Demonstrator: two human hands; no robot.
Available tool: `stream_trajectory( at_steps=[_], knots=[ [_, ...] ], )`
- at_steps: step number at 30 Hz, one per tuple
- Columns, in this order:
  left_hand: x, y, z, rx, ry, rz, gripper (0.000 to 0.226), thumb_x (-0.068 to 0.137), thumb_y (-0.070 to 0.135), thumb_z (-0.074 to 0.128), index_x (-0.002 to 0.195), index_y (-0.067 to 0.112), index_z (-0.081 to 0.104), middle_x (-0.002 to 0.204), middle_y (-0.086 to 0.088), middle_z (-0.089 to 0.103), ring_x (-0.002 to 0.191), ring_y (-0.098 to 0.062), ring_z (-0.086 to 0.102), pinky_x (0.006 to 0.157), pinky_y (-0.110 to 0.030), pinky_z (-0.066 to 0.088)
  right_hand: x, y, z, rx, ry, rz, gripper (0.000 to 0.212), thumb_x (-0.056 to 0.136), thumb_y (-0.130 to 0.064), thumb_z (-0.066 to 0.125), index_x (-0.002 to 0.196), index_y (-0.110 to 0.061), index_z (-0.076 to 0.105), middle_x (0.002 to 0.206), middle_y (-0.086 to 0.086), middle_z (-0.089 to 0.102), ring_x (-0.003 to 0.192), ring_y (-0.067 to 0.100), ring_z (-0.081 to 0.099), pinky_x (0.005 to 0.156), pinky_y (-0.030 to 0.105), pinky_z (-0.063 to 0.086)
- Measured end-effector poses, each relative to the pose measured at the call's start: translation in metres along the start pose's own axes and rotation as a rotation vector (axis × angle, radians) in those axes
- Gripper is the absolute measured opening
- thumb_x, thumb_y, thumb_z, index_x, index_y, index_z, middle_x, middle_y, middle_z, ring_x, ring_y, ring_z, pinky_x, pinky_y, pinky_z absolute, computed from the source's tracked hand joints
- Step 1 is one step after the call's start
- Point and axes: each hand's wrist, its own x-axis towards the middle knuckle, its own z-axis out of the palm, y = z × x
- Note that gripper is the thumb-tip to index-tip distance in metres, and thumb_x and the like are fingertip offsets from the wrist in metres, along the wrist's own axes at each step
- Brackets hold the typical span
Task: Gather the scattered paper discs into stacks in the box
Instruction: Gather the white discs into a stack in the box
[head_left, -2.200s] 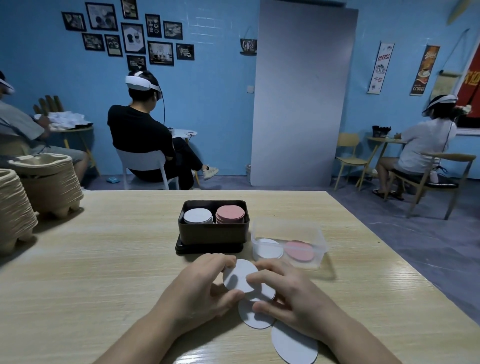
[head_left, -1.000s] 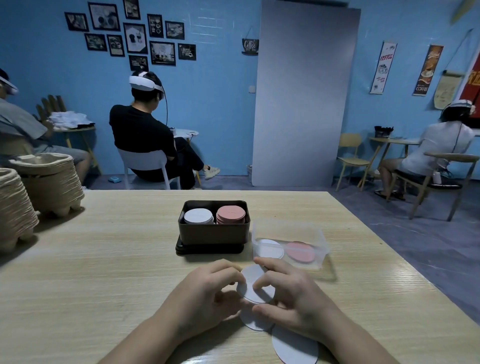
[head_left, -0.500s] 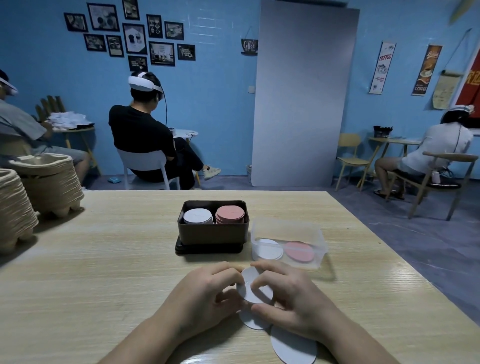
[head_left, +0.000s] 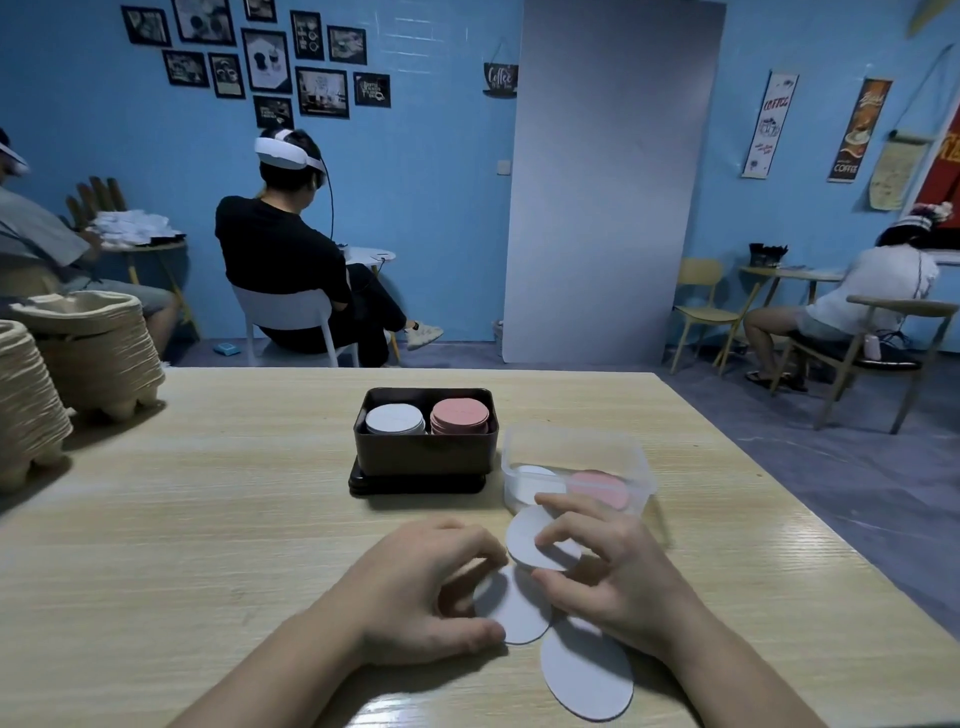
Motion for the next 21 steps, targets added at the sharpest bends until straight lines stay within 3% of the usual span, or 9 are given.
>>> stream_trajectory(
  at_steps=[2,8,11,15,18,21],
  knots=[
    [0.002,-0.001,0.0,-0.02,-0.03,-0.002,0.06,0.077,0.068,0.074,0.126,0.038,0.058,0.115,0.022,0.058,0.109,0.008,0.051,0.095,-0.018,0.044,0.0,0.0,0.002,0.0,-0.011,0.005,0.02,0.078,-0.046,0.078,0.092,-0.034,0.071,0.136,-0.015,0.063,0.13,-0.002,0.055,0.101,0.032,0.05],
    [0.005,0.002,0.0,-0.025,-0.006,0.002,0.048,0.077,0.058,0.075,0.115,0.032,0.063,0.102,0.014,0.062,0.097,-0.001,0.055,0.088,-0.027,0.048,0.0,0.0,0.003,0.032,0.018,0.035,0.02,0.078,-0.045,0.078,0.091,-0.032,0.072,0.134,-0.015,0.063,0.129,0.003,0.057,0.086,0.036,0.06],
    [0.006,0.003,0.0,-0.004,0.0,0.0,0.04,0.076,0.052,0.076,0.104,0.027,0.062,0.088,0.01,0.06,0.085,-0.005,0.052,0.079,-0.029,0.048,0.001,-0.003,0.002,0.013,0.03,0.038,0.02,0.077,-0.047,0.078,0.09,-0.032,0.072,0.132,-0.013,0.065,0.127,-0.001,0.057,0.084,0.026,0.057],
    [0.005,0.004,-0.001,0.033,0.006,-0.017,0.035,0.077,0.051,0.073,0.096,0.028,0.055,0.083,0.01,0.058,0.084,-0.007,0.05,0.077,-0.032,0.047,0.002,-0.005,0.0,-0.01,0.038,0.034,0.02,0.076,-0.047,0.078,0.088,-0.032,0.072,0.13,-0.012,0.066,0.126,-0.004,0.055,0.087,0.008,0.046],
    [0.0,-0.002,-0.002,0.105,0.029,-0.069,0.037,0.075,0.057,0.069,0.095,0.035,0.047,0.086,0.017,0.052,0.087,-0.004,0.044,0.08,-0.028,0.043,0.001,-0.004,0.001,-0.014,0.036,0.036,0.021,0.076,-0.048,0.078,0.088,-0.032,0.072,0.129,-0.014,0.066,0.128,-0.002,0.055,0.089,0.012,0.047],
    [-0.004,-0.006,-0.001,0.132,0.049,-0.137,0.045,0.076,0.067,0.064,0.107,0.039,0.049,0.098,0.024,0.05,0.095,0.002,0.04,0.089,-0.026,0.039,0.001,-0.002,0.002,-0.022,0.026,0.043,0.022,0.076,-0.049,0.078,0.089,-0.033,0.07,0.131,-0.019,0.063,0.131,0.0,0.054,0.095,0.022,0.049]
  ],
)
